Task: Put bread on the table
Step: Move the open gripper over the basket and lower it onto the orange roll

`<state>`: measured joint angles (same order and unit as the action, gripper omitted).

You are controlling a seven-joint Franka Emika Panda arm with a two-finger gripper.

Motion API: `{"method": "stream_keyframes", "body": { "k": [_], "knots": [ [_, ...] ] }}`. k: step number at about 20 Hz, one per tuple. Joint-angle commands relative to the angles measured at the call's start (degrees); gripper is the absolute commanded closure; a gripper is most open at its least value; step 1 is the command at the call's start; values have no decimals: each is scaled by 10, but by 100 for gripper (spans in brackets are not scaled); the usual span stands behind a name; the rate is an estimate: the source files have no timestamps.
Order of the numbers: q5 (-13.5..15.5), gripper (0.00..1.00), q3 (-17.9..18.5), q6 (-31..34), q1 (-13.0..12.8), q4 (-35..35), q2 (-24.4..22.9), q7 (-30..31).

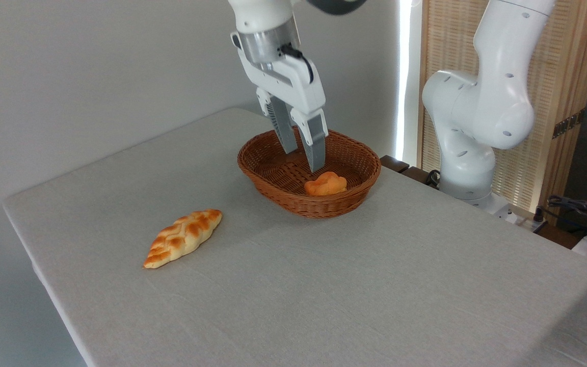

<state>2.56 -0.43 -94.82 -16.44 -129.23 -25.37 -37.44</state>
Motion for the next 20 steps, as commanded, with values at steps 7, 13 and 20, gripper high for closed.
{"method": "stream_keyframes", "body": {
  "k": [7,13,20],
  "knots": [
    [-5,0,7,-41,-32,-83,-12,2],
    [2,0,7,-46,-48,-102,-10,4],
    [1,26,7,-126,-51,-151,-8,2]
  ]
}}
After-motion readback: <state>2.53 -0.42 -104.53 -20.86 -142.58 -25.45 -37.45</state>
